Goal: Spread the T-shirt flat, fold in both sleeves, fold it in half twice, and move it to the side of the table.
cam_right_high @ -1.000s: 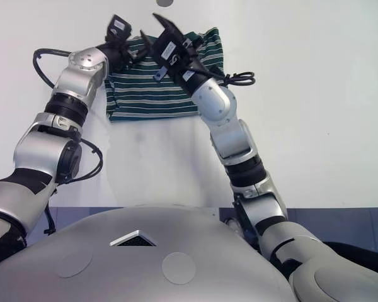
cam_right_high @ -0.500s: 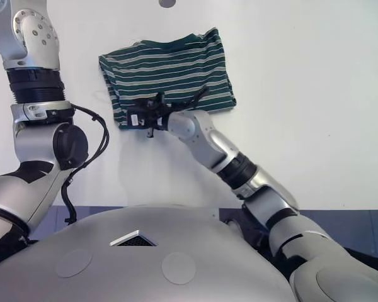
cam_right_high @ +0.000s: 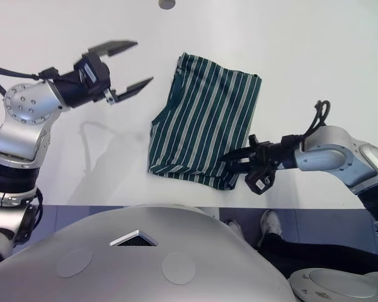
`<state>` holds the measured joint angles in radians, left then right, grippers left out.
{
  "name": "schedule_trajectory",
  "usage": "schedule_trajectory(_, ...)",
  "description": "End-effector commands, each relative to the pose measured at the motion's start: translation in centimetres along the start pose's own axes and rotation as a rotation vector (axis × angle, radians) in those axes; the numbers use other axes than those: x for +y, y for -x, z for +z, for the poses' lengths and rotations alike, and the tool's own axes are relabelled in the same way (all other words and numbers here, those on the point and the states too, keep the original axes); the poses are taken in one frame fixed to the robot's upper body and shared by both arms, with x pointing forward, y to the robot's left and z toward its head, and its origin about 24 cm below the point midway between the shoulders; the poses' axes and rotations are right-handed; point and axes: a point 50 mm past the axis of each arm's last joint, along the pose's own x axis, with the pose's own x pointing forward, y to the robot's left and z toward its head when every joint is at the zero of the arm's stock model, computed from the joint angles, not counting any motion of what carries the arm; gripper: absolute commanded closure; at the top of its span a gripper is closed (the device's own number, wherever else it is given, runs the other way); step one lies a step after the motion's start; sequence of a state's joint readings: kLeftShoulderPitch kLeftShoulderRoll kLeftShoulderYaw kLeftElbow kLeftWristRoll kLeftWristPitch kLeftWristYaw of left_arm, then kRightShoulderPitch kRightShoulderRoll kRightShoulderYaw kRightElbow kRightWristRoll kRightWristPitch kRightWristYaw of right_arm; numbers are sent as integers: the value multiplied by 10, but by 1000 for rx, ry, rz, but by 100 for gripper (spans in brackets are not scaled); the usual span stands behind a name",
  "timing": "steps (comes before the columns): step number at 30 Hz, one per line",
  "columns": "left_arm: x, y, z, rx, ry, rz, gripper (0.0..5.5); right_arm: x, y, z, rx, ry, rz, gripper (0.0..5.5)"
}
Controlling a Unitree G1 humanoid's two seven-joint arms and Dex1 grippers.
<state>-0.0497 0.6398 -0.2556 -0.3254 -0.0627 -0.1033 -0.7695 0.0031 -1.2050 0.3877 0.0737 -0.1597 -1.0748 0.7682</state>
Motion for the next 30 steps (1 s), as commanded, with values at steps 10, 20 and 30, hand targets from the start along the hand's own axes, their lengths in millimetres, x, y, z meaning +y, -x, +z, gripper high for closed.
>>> schedule_trajectory(10,-84,32,-28,24,-550,-375,98,83,48,21,65,-97,-202,265)
schedule_trajectory(20,-113,14,-44,52,-614,-519,54,95,-14,21,104,-116,-188,263)
schedule_trajectory(30,-125,3,-55,39,-576,-565,155,101,-9,29,71,-88,-176,357)
